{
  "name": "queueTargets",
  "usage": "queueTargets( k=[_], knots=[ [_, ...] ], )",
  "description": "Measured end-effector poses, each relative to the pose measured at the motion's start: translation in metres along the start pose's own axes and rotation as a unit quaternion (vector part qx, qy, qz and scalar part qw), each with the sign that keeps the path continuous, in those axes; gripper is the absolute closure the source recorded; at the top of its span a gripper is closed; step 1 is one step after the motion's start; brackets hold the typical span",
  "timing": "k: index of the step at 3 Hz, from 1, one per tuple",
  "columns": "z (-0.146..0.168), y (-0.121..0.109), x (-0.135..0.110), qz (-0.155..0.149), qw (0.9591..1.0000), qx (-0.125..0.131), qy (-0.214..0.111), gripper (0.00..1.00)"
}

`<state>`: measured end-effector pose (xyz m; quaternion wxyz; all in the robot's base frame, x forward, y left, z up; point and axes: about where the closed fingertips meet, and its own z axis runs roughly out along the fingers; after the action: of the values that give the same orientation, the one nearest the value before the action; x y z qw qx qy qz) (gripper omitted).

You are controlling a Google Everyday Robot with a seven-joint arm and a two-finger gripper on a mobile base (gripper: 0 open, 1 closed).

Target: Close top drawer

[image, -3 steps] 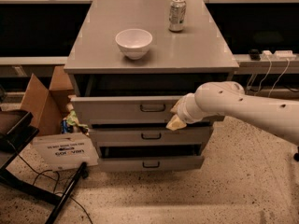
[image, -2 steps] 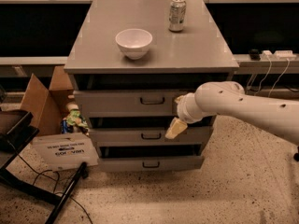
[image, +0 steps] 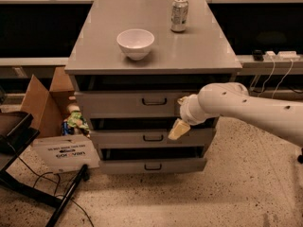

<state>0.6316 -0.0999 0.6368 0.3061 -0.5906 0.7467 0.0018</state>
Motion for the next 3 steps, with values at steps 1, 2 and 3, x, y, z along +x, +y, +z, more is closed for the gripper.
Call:
queueTargets(
  k=[1, 2, 3],
  knots=[
    [-0.002, 0.001, 0.0, -0.003, 1.0, 0.0, 0.003, 0.43],
    [-0.028, 0.007, -0.003, -0.03, 0.999, 0.006, 0.032, 0.67],
    [-0.086, -0.014, -0.042, -0.092, 0.9937, 0.023, 0.059, 0.9]
  ],
)
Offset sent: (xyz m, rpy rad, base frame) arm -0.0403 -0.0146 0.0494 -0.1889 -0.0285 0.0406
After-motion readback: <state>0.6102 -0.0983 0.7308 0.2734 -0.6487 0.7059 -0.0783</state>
